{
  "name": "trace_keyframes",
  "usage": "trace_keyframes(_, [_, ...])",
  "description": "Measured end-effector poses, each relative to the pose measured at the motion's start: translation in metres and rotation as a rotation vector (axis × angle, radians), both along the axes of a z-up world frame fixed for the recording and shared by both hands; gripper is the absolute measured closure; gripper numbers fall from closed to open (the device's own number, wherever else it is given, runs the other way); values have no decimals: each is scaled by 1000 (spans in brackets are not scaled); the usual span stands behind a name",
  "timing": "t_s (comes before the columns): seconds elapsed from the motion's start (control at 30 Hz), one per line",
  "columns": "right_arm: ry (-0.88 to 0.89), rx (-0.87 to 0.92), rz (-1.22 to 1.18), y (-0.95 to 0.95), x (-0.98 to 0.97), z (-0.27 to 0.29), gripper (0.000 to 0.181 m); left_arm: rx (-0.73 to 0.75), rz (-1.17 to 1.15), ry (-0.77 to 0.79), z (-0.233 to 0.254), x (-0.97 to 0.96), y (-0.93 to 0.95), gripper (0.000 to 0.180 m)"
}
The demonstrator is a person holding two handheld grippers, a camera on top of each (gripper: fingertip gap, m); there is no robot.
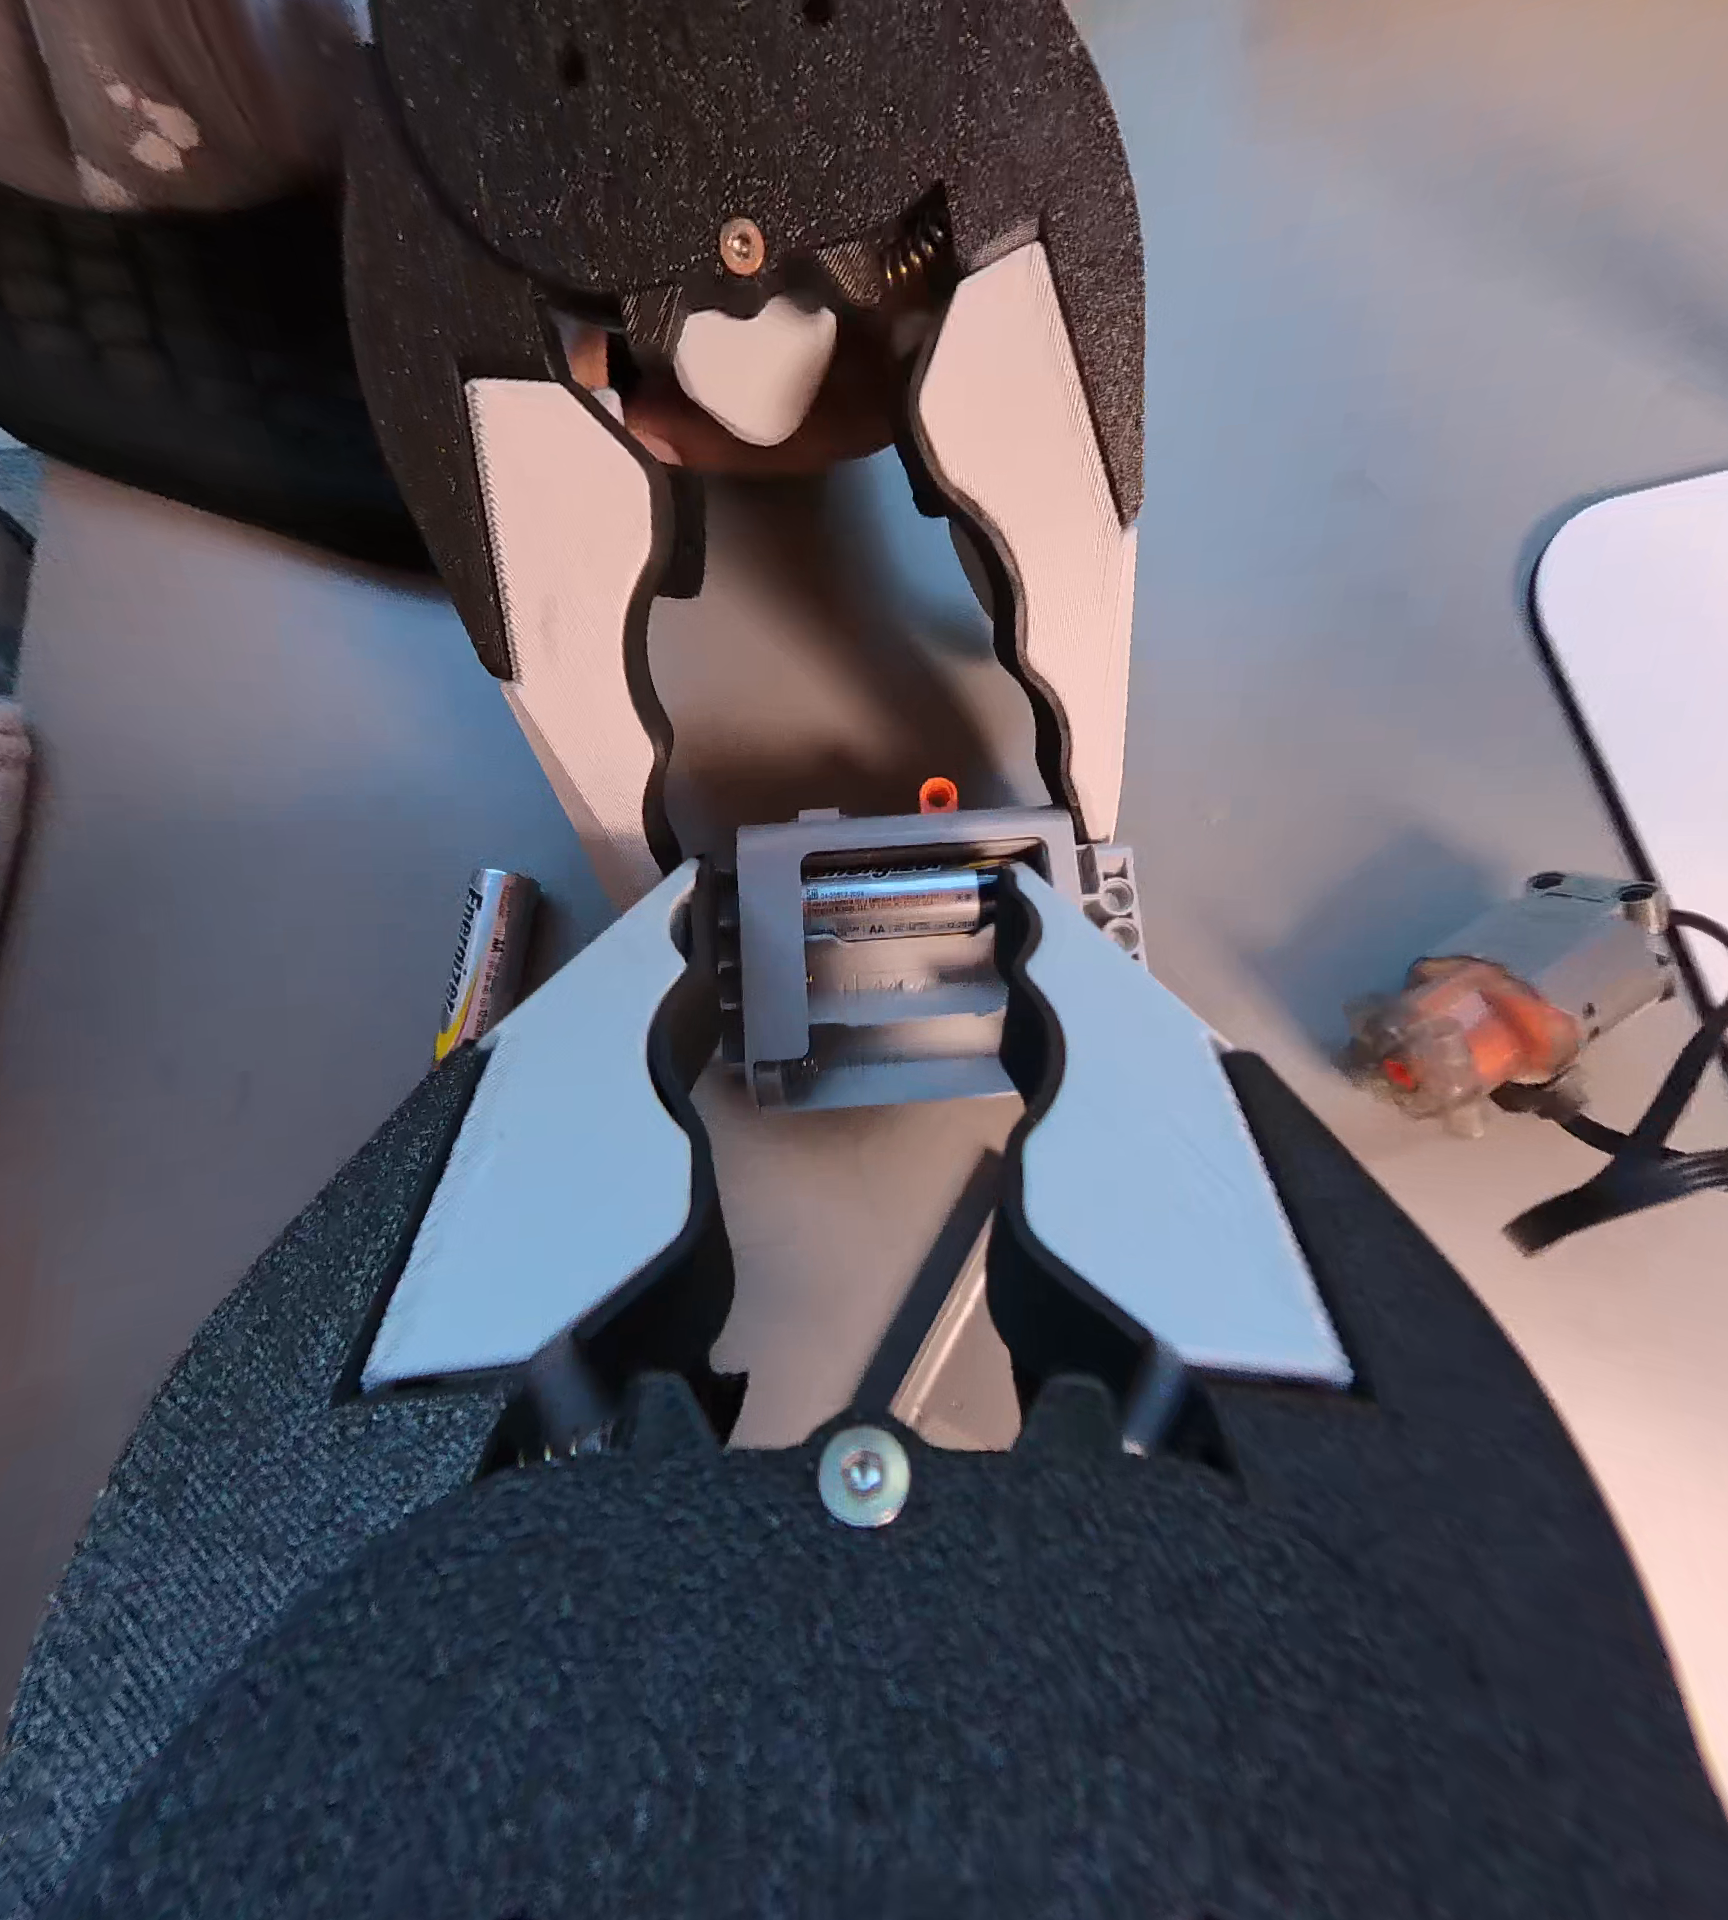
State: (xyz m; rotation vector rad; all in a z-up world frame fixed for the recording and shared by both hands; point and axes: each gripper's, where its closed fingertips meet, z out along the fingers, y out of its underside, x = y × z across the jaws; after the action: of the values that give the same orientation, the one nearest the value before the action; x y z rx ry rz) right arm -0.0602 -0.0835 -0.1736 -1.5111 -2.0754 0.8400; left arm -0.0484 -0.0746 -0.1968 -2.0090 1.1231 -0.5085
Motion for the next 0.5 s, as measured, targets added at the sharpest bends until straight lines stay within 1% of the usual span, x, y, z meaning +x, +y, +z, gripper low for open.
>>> trace_keyframes(0.07, [-4, -53, 32, -10, 0, 0, 143, 1, 0, 2, 0, 0, 0, 94])
trace_keyframes(0.13, [-12, -17, 43, -9, 0, 0, 142, 5, 1, 4, 0, -1, 0, 93])
trace_keyframes(0.17, [-22, -32, 39, -8, 0, 0, 141, 5, 3, 4, 0, 0, 1, 93])
trace_keyframes(0.23, [-9, -69, 13, -1, 0, 4, 127, 5, 7, 4, 0, -1, 1, 93])
trace_keyframes(0.27, [16, -121, 8, -1, 0, 11, 126, 7, 18, 5, 0, -2, 3, 93])
trace_keyframes(0.33, [70, -204, 25, -5, 5, 28, 133, 7, 42, 5, 0, -5, 6, 94])
trace_keyframes(0.37, [80, -208, 41, -8, 10, 33, 136, 6, 51, 4, 0, -6, 7, 94])
trace_keyframes(0.4, [63, -206, 74, -15, 18, 35, 137, 5, 57, 3, 0, -7, 8, 94])
trace_keyframes(0.5, [-35, -179, 141, -45, 41, 22, 134, 2, 68, 2, 0, -8, 10, 94])
